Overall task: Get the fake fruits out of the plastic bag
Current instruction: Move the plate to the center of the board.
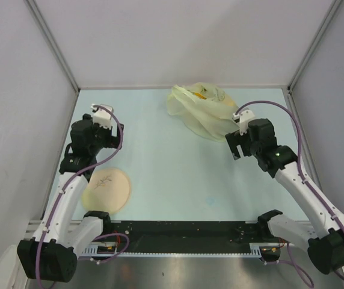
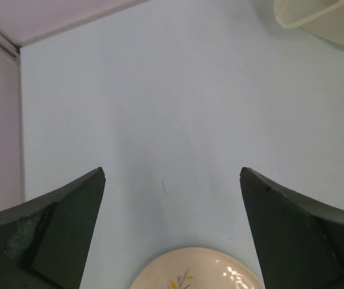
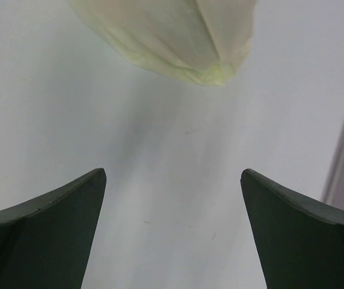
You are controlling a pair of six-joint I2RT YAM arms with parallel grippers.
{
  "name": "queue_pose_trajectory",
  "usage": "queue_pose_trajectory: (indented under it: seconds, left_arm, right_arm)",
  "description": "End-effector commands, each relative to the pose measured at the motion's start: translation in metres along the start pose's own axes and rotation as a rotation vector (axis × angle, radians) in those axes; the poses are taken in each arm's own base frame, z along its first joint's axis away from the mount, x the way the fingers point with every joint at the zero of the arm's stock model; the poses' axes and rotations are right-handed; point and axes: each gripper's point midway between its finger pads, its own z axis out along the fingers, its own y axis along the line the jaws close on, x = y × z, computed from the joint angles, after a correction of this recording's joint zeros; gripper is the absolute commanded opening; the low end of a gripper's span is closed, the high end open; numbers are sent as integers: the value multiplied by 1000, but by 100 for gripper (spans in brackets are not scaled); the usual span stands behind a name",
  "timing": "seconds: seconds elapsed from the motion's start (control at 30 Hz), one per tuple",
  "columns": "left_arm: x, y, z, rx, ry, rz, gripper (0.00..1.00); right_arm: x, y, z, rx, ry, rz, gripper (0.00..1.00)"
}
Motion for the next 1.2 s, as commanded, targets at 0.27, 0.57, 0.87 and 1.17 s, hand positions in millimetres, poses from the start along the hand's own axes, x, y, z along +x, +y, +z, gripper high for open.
queue_pose_trajectory:
  seconds: [0.27,0.57,0.87,1.17]
  left_arm:
    - [-59,3,-16,20,-120,59,100]
    - [-4,13,-9,-85,-25,-172,100]
    - [62,30,-26,-68,276,132,100]
    - [165,109,-54,-204,634,106,99]
  right_arm:
    - [-126,58,-31,-255,-487,-219,96]
    - [-149,75,-22,-240,-462,-177,95]
    - [-171,94,-2,-277,-480,-92,93]
    - [-157,104,-3,-331,-423,-72,94]
